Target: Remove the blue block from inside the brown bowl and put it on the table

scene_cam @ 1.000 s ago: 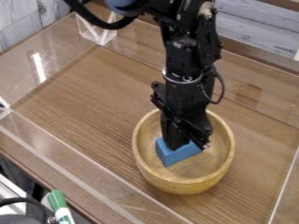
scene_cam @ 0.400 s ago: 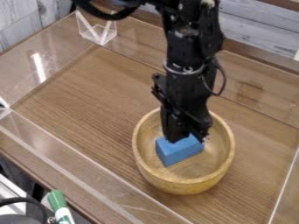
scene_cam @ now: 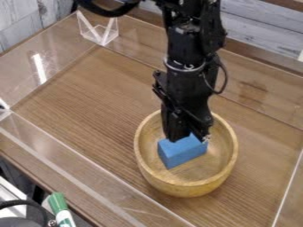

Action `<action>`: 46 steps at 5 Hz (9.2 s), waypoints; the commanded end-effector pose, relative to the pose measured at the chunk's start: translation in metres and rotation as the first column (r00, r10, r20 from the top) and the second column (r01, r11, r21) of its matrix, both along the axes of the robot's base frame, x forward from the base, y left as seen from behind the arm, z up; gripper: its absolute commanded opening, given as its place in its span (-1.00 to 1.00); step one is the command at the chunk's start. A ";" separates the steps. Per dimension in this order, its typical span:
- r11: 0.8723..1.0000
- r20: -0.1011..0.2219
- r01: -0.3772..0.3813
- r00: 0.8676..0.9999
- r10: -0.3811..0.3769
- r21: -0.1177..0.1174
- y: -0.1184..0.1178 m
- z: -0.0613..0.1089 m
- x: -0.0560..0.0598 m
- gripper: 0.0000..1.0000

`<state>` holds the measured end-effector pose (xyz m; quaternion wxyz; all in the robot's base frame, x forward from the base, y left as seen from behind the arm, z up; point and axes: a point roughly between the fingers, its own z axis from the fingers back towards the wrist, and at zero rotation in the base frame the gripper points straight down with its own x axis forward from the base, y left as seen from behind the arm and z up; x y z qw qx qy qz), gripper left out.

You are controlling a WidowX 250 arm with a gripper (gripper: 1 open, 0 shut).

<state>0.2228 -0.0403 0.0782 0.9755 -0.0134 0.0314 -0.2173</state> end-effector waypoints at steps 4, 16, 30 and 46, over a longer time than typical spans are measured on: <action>1.000 0.087 0.028 0.996 -0.027 -0.004 0.005 0.028 0.012 -1.00; 0.998 0.142 0.057 0.988 -0.054 -0.018 0.006 0.027 0.011 1.00; 0.998 0.153 0.039 0.988 -0.031 -0.048 -0.012 -0.015 -0.002 -1.00; 0.999 0.226 -0.039 0.973 0.038 0.002 0.114 0.039 -0.013 -1.00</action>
